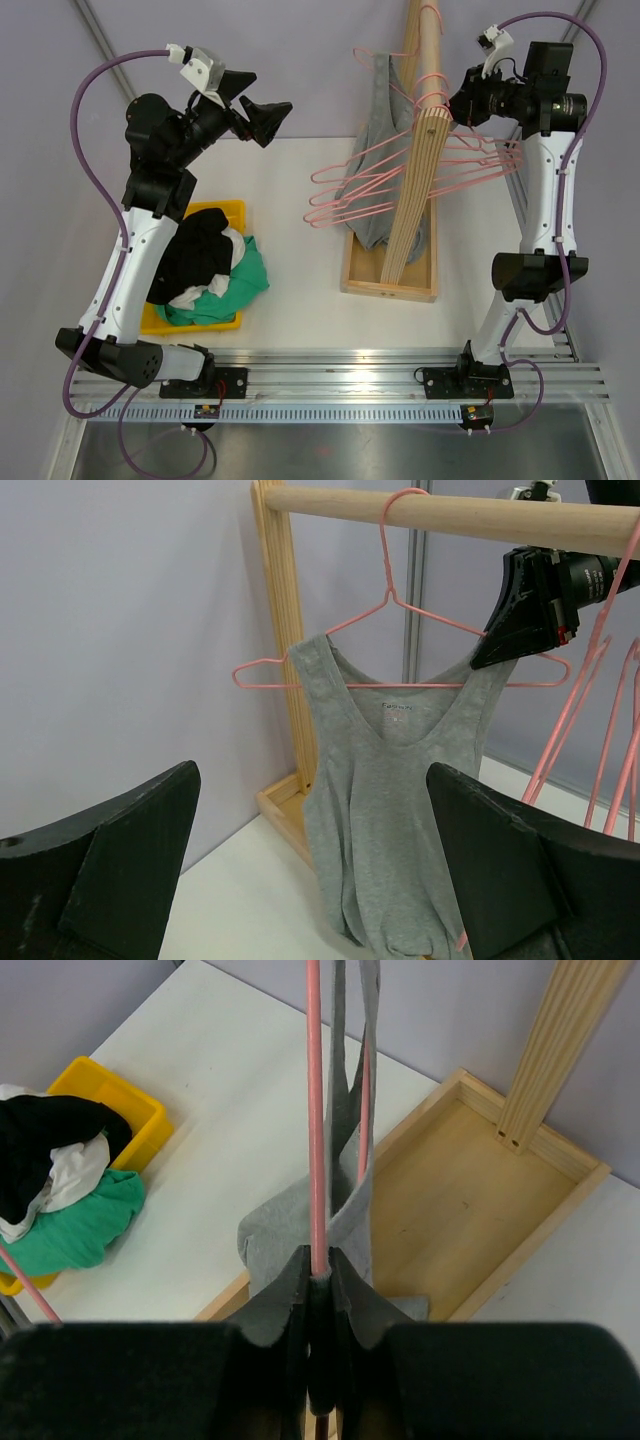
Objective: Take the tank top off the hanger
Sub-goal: Grab a hanger with a tank top on it with the right arm
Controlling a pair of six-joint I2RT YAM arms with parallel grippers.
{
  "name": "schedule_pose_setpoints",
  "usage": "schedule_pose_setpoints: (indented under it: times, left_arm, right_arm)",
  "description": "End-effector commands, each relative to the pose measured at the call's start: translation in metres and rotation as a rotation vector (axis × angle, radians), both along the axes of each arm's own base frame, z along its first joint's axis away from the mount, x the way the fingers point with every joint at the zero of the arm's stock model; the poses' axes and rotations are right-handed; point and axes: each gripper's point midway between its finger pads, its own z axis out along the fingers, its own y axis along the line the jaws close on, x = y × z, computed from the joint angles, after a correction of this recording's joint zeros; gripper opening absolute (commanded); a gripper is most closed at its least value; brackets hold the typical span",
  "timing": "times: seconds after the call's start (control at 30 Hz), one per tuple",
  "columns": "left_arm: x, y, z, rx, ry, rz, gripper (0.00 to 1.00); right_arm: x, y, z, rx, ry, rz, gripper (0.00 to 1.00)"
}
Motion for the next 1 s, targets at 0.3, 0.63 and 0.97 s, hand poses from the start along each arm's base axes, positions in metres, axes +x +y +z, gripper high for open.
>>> schedule_pose_setpoints:
  times: [0.3, 0.63, 0.97]
  left_arm:
    - [-0.01, -0.008, 0.013, 0.013, -0.03, -0.055, 0.99]
    - [-0.007, -0.007, 0.01, 0.03, -0.027, -0.045, 0.99]
    - [-0.016, -0.032, 0.007, 0.052, -0.045, -0.235, 0.99]
  right_arm:
    - [-0.013, 0.001, 0.036, -0.066, -0.134, -0.005, 0.0]
    - [-0.025, 0.018, 0.073, -0.028, -0.249, 0.077, 0.0]
    - [-0.034, 0.052, 0.063, 0.021, -0.23, 0.256, 0.0]
